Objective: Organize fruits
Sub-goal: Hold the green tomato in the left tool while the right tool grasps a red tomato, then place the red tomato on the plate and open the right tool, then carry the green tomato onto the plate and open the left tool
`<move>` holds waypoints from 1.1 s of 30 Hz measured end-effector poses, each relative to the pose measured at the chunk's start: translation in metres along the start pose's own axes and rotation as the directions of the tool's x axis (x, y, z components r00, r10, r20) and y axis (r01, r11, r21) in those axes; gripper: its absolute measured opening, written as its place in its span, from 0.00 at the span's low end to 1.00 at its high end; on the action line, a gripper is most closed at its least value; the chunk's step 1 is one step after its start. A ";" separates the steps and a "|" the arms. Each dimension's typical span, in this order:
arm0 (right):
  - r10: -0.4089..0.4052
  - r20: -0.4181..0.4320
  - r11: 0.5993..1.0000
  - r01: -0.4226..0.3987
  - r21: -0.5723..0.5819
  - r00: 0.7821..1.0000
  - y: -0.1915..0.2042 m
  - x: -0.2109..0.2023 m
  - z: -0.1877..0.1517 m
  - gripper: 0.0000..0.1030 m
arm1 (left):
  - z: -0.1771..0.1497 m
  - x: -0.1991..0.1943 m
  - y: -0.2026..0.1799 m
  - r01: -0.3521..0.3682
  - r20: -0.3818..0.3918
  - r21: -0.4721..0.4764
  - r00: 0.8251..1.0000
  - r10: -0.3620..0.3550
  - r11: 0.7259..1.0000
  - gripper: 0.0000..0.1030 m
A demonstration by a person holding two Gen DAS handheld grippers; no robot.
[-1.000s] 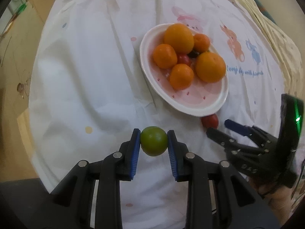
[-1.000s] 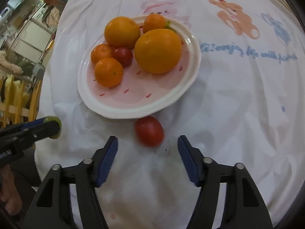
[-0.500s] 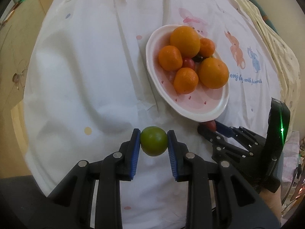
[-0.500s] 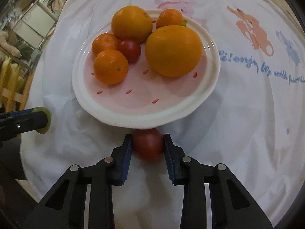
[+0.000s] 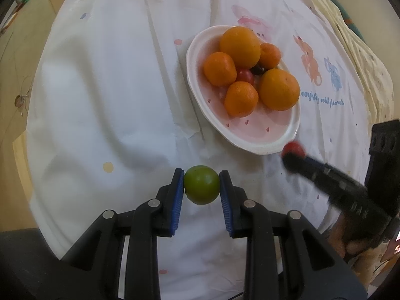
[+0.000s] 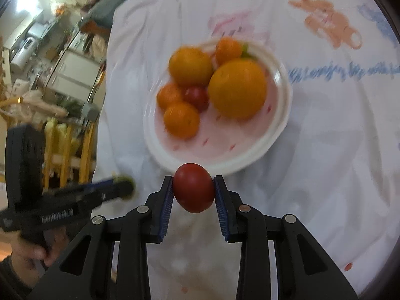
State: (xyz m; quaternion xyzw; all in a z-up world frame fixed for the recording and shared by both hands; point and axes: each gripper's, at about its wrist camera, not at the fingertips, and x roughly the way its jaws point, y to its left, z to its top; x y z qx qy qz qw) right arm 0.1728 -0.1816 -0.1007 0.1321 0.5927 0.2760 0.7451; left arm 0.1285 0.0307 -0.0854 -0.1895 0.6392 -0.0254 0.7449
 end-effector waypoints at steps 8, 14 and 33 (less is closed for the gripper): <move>-0.027 0.056 0.994 0.021 0.105 0.998 -0.012 0.006 0.003 0.36 | -0.002 0.003 -0.006 0.010 -0.005 0.014 1.000 -0.010 1.000 0.24; -0.015 0.120 0.989 -0.003 0.148 0.993 -0.020 -0.016 0.010 0.66 | -0.002 0.003 -0.005 0.014 0.002 0.013 1.000 -0.014 1.000 0.24; -0.002 0.220 0.927 -0.080 0.366 0.975 -0.065 -0.061 0.011 0.71 | 0.038 0.027 -0.054 0.011 0.053 -0.071 0.999 -0.007 0.997 0.24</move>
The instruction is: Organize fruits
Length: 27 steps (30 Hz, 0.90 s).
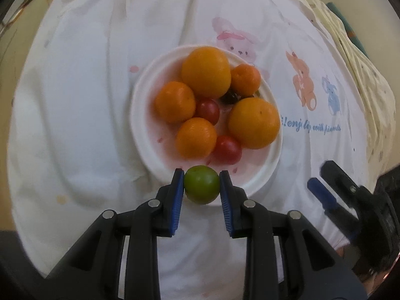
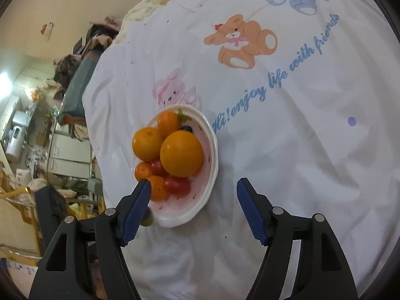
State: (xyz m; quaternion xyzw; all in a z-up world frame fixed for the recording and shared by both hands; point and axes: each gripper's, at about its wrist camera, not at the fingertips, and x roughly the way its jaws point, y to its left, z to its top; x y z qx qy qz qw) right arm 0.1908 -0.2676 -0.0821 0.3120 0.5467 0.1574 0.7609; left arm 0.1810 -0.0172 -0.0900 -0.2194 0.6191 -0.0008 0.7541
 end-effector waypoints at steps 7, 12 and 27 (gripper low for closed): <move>0.048 0.008 0.998 -0.048 0.028 0.999 -0.005 -0.007 0.009 0.72 | -0.001 0.017 -0.017 -0.035 0.002 -0.005 0.999 0.035 0.999 0.25; 0.070 0.006 0.997 -0.070 0.021 0.998 -0.002 -0.008 0.011 0.72 | -0.004 0.013 -0.024 -0.082 0.029 0.022 0.996 0.081 0.996 0.69; -0.004 0.114 0.980 0.027 -0.199 0.993 0.034 -0.040 -0.005 0.85 | -0.037 -0.068 -0.007 -0.270 0.338 0.212 0.922 0.189 0.939 0.73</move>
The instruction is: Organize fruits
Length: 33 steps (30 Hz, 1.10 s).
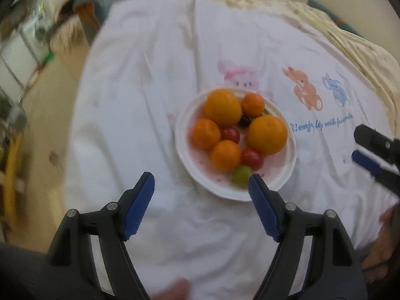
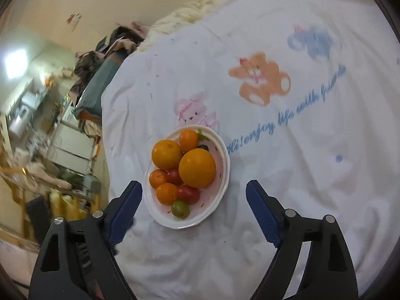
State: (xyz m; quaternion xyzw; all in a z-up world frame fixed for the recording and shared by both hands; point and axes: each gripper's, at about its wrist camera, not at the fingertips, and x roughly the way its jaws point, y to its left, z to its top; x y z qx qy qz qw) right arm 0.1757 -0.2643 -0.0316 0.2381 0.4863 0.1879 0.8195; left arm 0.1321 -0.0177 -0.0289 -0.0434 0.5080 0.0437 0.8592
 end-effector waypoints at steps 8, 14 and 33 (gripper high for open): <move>-0.093 0.079 0.973 0.107 -0.205 0.993 0.034 -0.032 -0.041 0.85 | -0.026 -0.054 0.035 0.011 0.153 -0.010 0.988 -0.009 1.000 0.81; -0.117 0.157 0.946 0.159 -0.283 0.981 0.057 -0.041 -0.073 0.86 | -0.048 -0.067 0.046 0.042 0.182 -0.031 0.983 -0.036 0.999 0.83; -0.208 0.308 0.892 0.309 -0.331 0.928 0.074 -0.031 -0.103 1.00 | -0.059 -0.068 0.050 0.028 0.259 -0.043 0.966 -0.016 0.999 1.00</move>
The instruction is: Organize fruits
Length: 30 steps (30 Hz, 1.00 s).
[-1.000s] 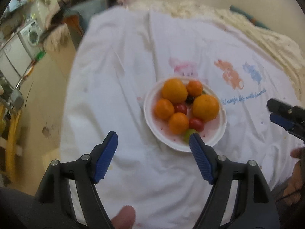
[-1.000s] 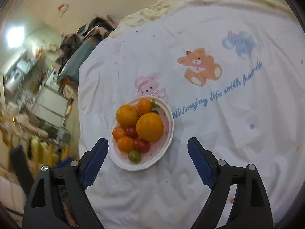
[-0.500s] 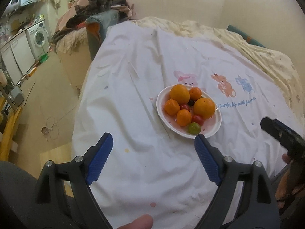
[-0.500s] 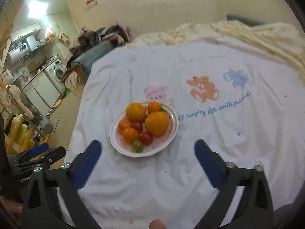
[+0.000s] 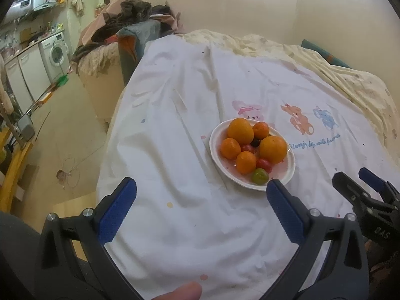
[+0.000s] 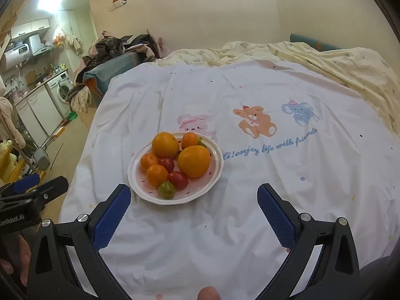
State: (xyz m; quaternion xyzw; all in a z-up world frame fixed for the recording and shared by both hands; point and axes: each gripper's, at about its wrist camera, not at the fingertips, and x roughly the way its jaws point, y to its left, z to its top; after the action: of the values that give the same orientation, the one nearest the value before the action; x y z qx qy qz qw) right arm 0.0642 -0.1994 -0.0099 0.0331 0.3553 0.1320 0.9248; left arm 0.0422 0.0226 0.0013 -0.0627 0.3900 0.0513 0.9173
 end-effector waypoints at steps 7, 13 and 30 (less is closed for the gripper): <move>-0.004 0.017 1.000 0.005 -0.019 1.000 0.004 -0.001 0.001 1.00 | 0.000 -0.001 0.000 0.011 -0.005 -0.001 1.000 -0.011 1.000 0.99; -0.003 0.024 1.000 0.003 -0.026 1.000 0.006 -0.003 0.002 1.00 | 0.001 -0.003 0.000 0.017 0.007 0.008 1.000 -0.017 1.000 1.00; -0.002 0.019 1.000 0.003 -0.025 1.000 0.007 -0.002 0.001 1.00 | 0.002 -0.002 0.001 0.015 0.005 0.009 1.000 -0.015 1.000 1.00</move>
State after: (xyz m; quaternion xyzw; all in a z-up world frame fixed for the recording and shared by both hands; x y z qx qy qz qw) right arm 0.0616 -0.1938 -0.0067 0.0224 0.3450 0.1349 0.9286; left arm 0.0417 0.0241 0.0042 -0.0615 0.3872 0.0428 0.9189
